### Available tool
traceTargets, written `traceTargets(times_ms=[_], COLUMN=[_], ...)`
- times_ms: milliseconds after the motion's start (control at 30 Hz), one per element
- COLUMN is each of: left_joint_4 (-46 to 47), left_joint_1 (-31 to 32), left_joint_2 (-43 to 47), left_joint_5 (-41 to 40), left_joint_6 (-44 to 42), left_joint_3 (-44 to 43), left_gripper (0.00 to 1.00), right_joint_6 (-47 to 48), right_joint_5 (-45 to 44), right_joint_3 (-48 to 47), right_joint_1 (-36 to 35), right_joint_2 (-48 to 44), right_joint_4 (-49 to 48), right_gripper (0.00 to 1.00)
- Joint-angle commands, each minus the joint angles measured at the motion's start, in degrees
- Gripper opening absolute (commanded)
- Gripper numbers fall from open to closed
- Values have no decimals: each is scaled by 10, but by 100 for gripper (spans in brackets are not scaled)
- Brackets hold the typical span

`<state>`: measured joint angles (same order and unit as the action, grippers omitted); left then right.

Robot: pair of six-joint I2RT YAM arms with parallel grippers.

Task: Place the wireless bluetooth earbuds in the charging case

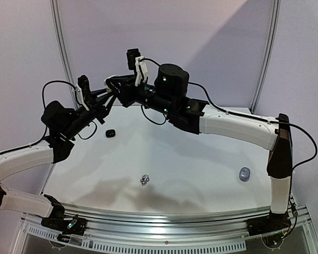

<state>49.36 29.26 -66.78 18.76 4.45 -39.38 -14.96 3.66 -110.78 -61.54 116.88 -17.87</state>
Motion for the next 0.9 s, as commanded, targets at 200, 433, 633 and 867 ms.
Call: traceTargets(times_ms=[200,433,633,867], left_joint_4=[51,57,73,78], left_joint_1=[2,2,3,3], left_joint_2=[9,11,11,13], left_joint_5=[-10,-19,-19,-18], left_joint_6=[-7,-36,-80,-78], left_joint_3=[-4,1,7,10], left_gripper=[0,0,0,0], right_joint_6=[-47,-59,-72,-84], right_joint_5=[29,34,42,30], right_joint_3=[26,26,27,10], right_joint_1=[8,8,7,2], right_joint_2=[-5,-8,2,20], right_joint_4=[30,41,13,10], right_gripper=[0,0,0,0])
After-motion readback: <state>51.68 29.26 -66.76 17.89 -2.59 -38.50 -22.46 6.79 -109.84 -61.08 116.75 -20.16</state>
